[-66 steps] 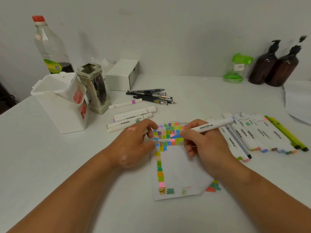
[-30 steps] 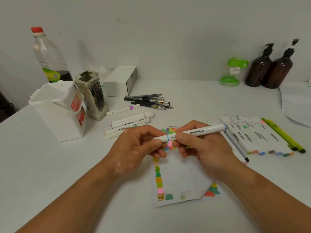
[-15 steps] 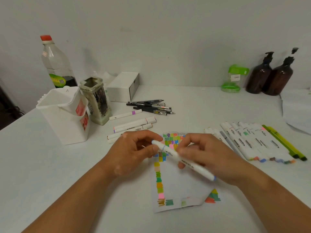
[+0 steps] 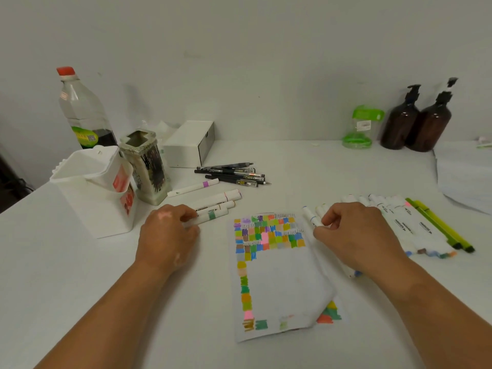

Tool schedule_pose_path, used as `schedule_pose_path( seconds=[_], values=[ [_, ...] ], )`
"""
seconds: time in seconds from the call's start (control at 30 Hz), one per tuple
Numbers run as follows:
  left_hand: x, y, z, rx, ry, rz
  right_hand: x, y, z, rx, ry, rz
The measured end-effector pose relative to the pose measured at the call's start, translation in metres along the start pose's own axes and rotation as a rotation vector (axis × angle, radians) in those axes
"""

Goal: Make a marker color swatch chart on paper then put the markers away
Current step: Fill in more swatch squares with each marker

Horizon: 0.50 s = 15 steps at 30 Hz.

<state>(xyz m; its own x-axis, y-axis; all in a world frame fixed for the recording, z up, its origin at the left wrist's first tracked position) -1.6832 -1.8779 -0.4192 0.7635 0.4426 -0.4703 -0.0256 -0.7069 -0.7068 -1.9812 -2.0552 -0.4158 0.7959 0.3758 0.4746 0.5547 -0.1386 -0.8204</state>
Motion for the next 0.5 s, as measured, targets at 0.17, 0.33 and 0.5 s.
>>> schedule_pose_path(
  seconds=[0.17,0.33,0.5],
  values=[
    [-0.003,0.004,0.003,0.067,0.0,-0.071,-0.006,0.003,-0.003,-0.028,-0.004,0.083],
    [-0.014,0.007,0.007,0.103,0.027,0.022,-0.005,0.006,-0.003,-0.054,-0.016,0.12],
    [-0.023,0.016,0.015,0.223,-0.08,0.337,0.0,0.002,-0.003,-0.116,-0.059,0.129]
  ],
)
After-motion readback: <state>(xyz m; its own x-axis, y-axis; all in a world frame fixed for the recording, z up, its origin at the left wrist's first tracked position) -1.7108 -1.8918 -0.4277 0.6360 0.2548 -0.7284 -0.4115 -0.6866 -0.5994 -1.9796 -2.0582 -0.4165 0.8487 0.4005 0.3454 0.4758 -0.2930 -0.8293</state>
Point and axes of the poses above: each hand's wrist, its own z-axis away from the middle knuckle, its own y-axis out of the palm, x = y × z, the point moved 9 cm from there along -z, towards the middle knuckle, and after that the axes turned 12 degrees about -x, right-handed, at the moved point
